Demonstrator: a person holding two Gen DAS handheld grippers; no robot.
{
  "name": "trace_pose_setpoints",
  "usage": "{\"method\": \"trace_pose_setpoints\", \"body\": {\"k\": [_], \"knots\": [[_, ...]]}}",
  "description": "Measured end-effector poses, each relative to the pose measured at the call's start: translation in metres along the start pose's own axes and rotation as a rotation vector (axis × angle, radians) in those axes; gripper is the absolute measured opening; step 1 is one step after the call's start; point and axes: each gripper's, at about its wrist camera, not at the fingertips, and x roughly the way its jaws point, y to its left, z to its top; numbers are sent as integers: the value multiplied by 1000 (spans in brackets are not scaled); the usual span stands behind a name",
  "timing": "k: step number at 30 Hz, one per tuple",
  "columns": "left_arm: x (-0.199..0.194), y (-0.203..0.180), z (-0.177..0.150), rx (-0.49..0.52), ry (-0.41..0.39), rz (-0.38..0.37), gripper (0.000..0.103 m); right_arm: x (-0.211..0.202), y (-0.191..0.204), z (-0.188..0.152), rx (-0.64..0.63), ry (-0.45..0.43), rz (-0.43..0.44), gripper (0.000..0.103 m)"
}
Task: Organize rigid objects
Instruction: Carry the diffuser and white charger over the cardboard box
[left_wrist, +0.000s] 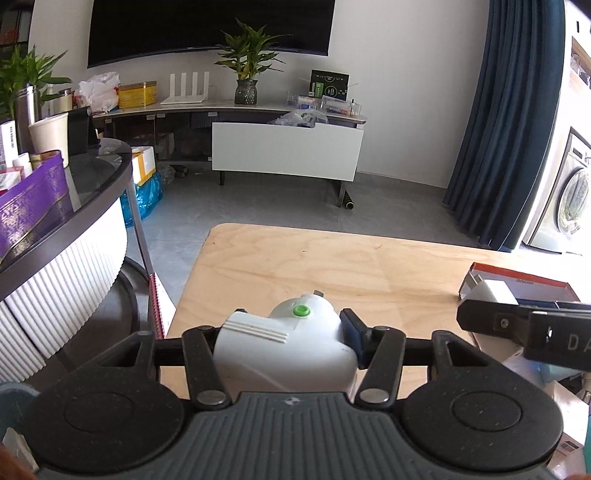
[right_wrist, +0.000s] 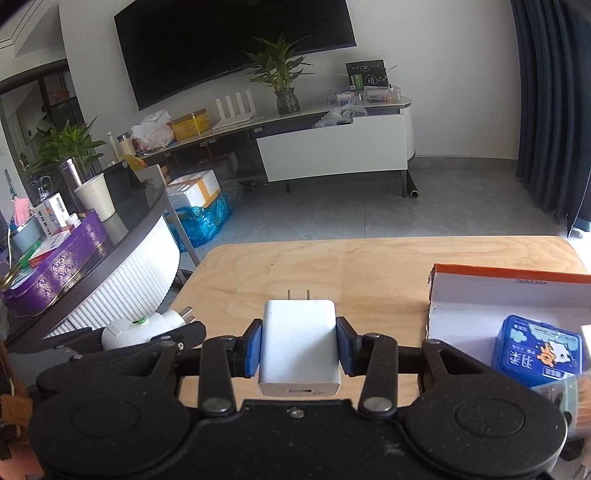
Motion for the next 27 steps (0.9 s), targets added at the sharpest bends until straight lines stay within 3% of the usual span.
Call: {"method": "trace_pose_setpoints", "body": {"k": [8, 27], "knots": [[-43, -10, -7, -20, -5, 25, 55, -60, 8, -23, -18, -36, -6, 50], [-94, -55, -23, 26, -59, -48, 55, -154, -10, -53, -13, -130, -64, 50]]}}
